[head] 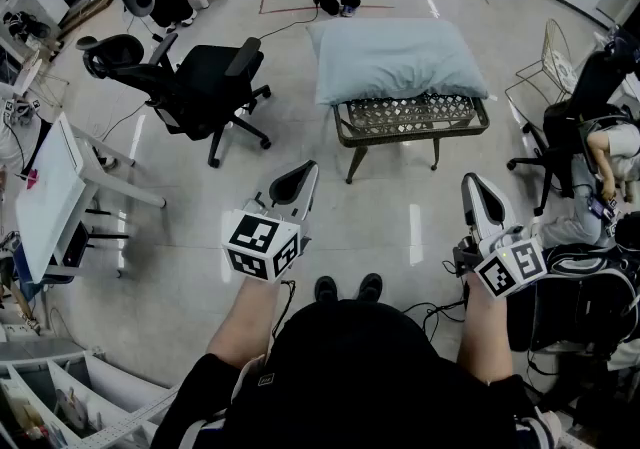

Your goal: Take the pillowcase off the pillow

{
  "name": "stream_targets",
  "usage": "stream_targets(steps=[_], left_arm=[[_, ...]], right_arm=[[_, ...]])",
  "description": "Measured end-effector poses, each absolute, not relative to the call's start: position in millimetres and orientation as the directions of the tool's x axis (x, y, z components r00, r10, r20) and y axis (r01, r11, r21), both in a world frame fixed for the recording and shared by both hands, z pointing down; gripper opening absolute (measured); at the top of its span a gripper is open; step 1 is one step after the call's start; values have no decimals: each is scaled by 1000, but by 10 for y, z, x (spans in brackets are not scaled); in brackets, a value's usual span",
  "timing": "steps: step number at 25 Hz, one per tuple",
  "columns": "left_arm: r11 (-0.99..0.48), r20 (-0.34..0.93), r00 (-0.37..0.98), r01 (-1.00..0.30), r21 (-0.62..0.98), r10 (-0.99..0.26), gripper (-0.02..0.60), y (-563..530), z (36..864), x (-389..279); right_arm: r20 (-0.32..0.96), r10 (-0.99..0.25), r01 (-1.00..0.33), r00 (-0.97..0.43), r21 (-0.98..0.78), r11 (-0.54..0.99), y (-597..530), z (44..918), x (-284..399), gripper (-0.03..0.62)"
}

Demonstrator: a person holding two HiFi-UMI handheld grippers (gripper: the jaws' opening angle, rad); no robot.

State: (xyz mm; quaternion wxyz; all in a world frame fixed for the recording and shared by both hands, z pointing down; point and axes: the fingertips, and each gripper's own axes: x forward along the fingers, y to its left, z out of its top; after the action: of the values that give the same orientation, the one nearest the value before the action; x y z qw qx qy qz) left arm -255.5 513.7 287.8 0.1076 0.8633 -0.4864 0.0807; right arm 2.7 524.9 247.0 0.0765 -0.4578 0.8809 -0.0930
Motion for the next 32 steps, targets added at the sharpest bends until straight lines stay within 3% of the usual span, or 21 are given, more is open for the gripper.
stream_targets(steps=[11, 20, 32], left_arm=[[-502, 251, 514, -857, 116, -820, 3, 5035, 2918, -2308], [-512, 226, 526, -850, 121, -820, 3, 4945, 2854, -1895], [-582, 271, 604, -796, 166, -749, 3, 4608, 3157, -1132]], right_arm=[[-50, -814, -788, -578, -226, 573, 5133, 2496, 226, 8], [-123, -828, -791, -547, -249, 559, 5142, 2334, 769, 9], [8, -896, -839, -443, -357, 411, 5196, 2948, 1660, 9]])
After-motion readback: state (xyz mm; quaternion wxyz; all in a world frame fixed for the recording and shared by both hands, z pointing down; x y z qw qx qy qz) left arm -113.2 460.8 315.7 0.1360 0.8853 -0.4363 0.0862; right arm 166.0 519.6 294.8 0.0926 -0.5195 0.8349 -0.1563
